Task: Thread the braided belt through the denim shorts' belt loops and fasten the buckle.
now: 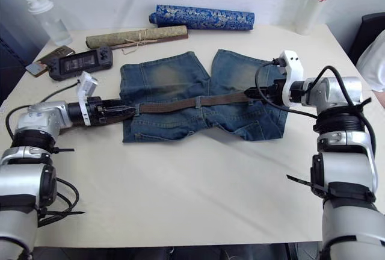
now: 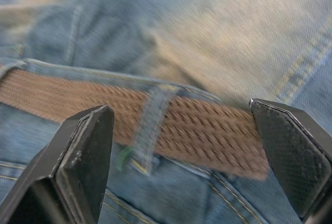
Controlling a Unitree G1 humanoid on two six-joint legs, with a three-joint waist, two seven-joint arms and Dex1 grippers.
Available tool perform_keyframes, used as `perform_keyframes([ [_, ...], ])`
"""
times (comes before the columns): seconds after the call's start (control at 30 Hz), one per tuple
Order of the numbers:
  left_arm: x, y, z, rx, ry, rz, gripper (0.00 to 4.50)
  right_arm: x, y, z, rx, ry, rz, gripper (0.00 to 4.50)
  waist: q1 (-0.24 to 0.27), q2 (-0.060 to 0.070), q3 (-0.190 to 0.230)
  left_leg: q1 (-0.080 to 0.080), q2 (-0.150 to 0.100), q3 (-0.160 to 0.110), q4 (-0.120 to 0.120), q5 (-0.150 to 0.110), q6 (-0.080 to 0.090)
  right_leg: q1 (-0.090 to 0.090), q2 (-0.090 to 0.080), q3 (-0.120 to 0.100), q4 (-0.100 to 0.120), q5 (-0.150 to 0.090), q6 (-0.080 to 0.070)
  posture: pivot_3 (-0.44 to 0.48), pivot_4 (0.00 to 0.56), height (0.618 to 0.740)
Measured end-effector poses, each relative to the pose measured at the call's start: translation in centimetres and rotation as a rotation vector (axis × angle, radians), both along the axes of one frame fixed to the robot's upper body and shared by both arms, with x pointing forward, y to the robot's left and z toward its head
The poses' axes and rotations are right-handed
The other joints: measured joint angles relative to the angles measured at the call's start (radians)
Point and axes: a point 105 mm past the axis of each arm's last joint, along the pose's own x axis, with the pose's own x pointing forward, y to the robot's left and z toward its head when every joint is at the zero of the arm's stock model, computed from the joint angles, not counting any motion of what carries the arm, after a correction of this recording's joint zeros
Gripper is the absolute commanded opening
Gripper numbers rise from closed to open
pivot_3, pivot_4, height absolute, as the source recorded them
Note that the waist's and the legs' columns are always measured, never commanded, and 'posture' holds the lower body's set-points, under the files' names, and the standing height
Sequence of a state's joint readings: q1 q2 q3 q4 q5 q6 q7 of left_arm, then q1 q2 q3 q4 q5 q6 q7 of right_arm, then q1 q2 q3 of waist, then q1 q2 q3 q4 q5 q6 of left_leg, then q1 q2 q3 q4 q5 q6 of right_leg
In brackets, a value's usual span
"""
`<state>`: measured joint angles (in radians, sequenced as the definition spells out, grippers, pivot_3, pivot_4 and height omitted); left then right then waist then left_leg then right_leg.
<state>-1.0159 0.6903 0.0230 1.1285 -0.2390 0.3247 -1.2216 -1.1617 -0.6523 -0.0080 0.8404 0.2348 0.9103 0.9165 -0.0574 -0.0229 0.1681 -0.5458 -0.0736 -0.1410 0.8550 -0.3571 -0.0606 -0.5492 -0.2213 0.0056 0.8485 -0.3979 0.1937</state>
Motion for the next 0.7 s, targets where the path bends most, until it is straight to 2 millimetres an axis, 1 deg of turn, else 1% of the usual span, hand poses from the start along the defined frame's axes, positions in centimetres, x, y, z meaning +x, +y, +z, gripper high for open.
perform_keyframes([
  [0.07, 0.0, -0.2, -0.2, 0.004, 0.002, -0.007, 3.00, 0.0, -0.1, -0.3, 0.014, 0.013, 0.002, 4.43, -0.002, 0.000, 0.000, 0.001, 0.000, 0.001, 0.000, 0.000, -0.001, 0.000, 0.000, 0.001, 0.000, 0.000, 0.000, 0.000, 0.150, 0.637],
  [0.1, 0.1, -0.5, -0.3, 0.002, 0.004, -0.012, 3.01, 0.0, -0.1, -0.4, 0.015, 0.015, 0.005, 4.20, -0.004, 0.000, 0.000, 0.001, 0.000, 0.001, 0.000, 0.001, -0.002, 0.000, 0.000, 0.001, 0.000, 0.000, 0.001, 0.000, 0.150, 0.637],
  [0.17, 0.2, -0.9, -0.5, -0.010, 0.007, -0.015, 3.01, -0.1, -0.1, -0.6, 0.012, 0.021, 0.013, 3.64, -0.004, 0.000, 0.000, 0.001, 0.000, 0.000, 0.001, 0.002, -0.003, 0.000, 0.000, 0.001, 0.002, 0.001, 0.001, 0.000, 0.150, 0.637],
  [0.2, 0.2, -1.0, -0.5, -0.017, 0.011, -0.014, 3.01, -0.1, -0.1, -0.6, 0.011, 0.023, 0.016, 3.13, -0.003, 0.000, 0.000, 0.001, 0.000, 0.000, 0.001, 0.002, -0.004, 0.000, 0.000, 0.001, 0.002, 0.001, 0.001, 0.000, 0.150, 0.637],
  [0.23, 0.3, -1.2, -0.6, -0.025, 0.014, -0.016, 3.01, -0.2, 0.0, -0.6, 0.014, 0.024, 0.021, 2.82, -0.003, 0.000, 0.000, 0.001, 0.000, 0.000, 0.001, 0.003, -0.004, 0.000, 0.000, 0.001, 0.003, 0.001, 0.002, 0.000, 0.150, 0.637],
  [0.27, 0.3, -1.3, -0.6, -0.029, 0.017, -0.018, 3.01, -0.2, 0.0, -0.6, 0.016, 0.024, 0.026, 2.30, -0.003, 0.000, 0.000, 0.001, 0.000, 0.000, 0.001, 0.003, -0.004, 0.000, 0.000, 0.001, 0.004, 0.001, 0.001, 0.000, 0.150, 0.637],
  [0.3, 0.3, -1.5, -0.7, -0.031, 0.017, -0.020, 2.76, -0.3, 0.1, -0.6, 0.017, 0.024, 0.032, 1.78, -0.002, 0.000, 0.000, 0.001, 0.000, 0.000, 0.001, 0.003, -0.004, 0.000, 0.000, 0.001, 0.004, 0.001, 0.001, 0.000, 0.150, 0.637],
  [0.33, 0.3, -1.5, -0.7, -0.031, 0.017, -0.020, 2.48, -0.3, 0.2, -0.6, 0.018, 0.024, 0.036, 1.37, -0.002, 0.000, 0.000, 0.001, 0.000, 0.000, 0.001, 0.003, -0.004, 0.000, 0.000, 0.001, 0.004, 0.001, 0.001, 0.000, 0.150, 0.637],
  [0.37, 0.3, -1.5, -0.7, -0.029, 0.016, -0.019, 2.18, -0.3, 0.2, -0.7, 0.019, 0.026, 0.039, 0.83, -0.002, 0.000, 0.000, 0.001, 0.000, 0.000, 0.001, 0.003, -0.005, 0.000, 0.000, 0.001, 0.004, 0.001, 0.001, 0.000, 0.150, 0.637],
  [0.4, 0.4, -1.5, -0.7, -0.024, 0.012, -0.016, 1.93, -0.4, 0.2, -0.7, 0.020, 0.026, 0.044, 0.54, -0.002, 0.000, 0.000, 0.001, 0.000, 0.000, 0.001, 0.004, -0.005, 0.000, 0.000, 0.001, 0.004, 0.001, 0.001, 0.000, 0.150, 0.637],
  [0.43, 0.4, -1.5, -0.7, -0.022, 0.007, -0.014, 1.41, -0.4, 0.4, -0.8, 0.021, 0.026, 0.050, 0.03, -0.002, 0.000, 0.000, 0.001, 0.000, 0.000, 0.001, 0.004, -0.005, 0.000, 0.000, 0.001, 0.004, 0.001, 0.001, 0.000, 0.150, 0.637],
  [0.47, 0.5, -1.6, -0.7, -0.022, 0.001, -0.015, 0.92, -0.4, 0.5, -0.8, 0.023, 0.025, 0.053, 0.00, -0.002, 0.000, 0.000, 0.001, 0.000, 0.000, 0.001, 0.004, -0.005, 0.000, 0.000, 0.001, 0.004, 0.001, 0.001, 0.000, 0.150, 0.637],
  [0.5, 0.5, -1.7, -0.6, -0.025, -0.008, -0.016, 0.61, -0.4, 0.6, -0.8, 0.022, 0.020, 0.057, 0.00, -0.002, 0.000, 0.000, 0.001, 0.000, 0.000, 0.001, 0.004, -0.005, 0.000, 0.000, 0.001, 0.004, 0.001, 0.001, 0.000, 0.150, 0.637],
  [0.63, 0.6, -1.8, -0.2, -0.011, -0.039, -0.027, 0.61, -0.6, 0.9, -0.7, 0.014, -0.009, 0.086, 0.00, -0.002, 0.000, 0.000, 0.001, 0.000, 0.000, 0.001, 0.004, -0.005, -0.001, 0.000, 0.001, 0.005, 0.001, 0.001, 0.000, 0.150, 0.637],
  [0.7, 0.7, -2.2, 0.6, 0.005, -0.083, -0.048, 0.61, -1.1, 1.1, -0.3, 0.029, -0.039, 0.118, 0.00, -0.001, 0.000, 0.000, 0.001, 0.000, -0.001, 0.001, 0.004, -0.005, -0.001, 0.000, 0.001, 0.004, 0.001, 0.001, 0.000, 0.150, 0.637],
])
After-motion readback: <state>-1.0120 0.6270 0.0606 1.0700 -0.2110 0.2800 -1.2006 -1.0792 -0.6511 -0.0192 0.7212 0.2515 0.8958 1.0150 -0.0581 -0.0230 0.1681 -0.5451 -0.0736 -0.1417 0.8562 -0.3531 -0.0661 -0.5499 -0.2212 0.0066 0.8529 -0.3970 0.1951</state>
